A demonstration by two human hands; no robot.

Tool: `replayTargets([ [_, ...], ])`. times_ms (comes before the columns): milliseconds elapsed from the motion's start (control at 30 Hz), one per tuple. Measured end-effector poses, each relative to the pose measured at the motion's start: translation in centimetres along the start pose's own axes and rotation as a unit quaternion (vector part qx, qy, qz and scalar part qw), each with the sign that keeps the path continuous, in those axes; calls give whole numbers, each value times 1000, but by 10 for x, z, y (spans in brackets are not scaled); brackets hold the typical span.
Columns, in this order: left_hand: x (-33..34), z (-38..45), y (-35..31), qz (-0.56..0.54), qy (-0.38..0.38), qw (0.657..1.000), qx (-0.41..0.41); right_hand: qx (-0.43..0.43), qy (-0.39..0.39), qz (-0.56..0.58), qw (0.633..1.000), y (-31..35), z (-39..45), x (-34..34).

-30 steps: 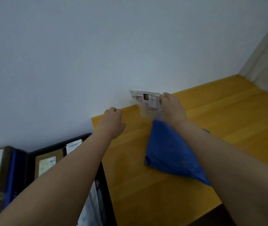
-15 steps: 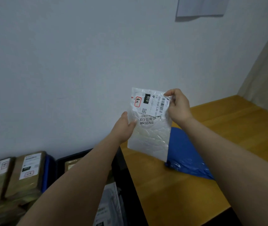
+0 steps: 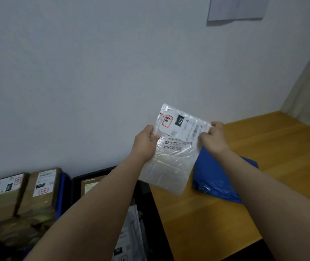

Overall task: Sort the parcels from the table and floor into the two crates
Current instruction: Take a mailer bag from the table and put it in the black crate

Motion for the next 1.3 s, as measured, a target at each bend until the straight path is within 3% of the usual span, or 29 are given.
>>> replayTargets([
  [133,17,-7,-5,-33,-32,998,-48,67,77,8,995,-23,-15,3],
  [267,33,-18,-14,-92,-2,992,-81,40,124,16,991,-28,-19,-5],
  [367,22,-24,-14,-134,-38,984,-111,29,178,28,983,-32,-19,-16],
  [467,20,-29,-15,-108,-51,987,-112,42,229,18,972,-41,-23,-22],
  [567,30,-38,-17,-96,-28,991,-93,12,185,-79,979,-45,-20,-36],
  [667,42,-51,-17,-148,10,985,-89,-3,96,-177,979,-46,-14,-53],
  [733,48,-59,-16,-172,29,981,-85,-12,84,-213,973,-45,-13,-55],
  [1000,34,-77,7,-159,10,983,-95,-57,119,-306,943,-39,-23,-25],
  [1233,-28,-91,78,36,-98,984,-142,-90,178,-257,946,-34,-41,57],
  [1300,-48,-98,101,34,-116,980,-159,-112,206,-256,938,-29,-50,88],
])
Point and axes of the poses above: each hand's wrist, its own z-axis towards the middle knuckle, its own x-axis out of the palm, y = z × x, the point moved 7 cm from there along z, towards the middle knuckle, and after that the axes turned 15 degrees about -x, right-handed, at the moved point
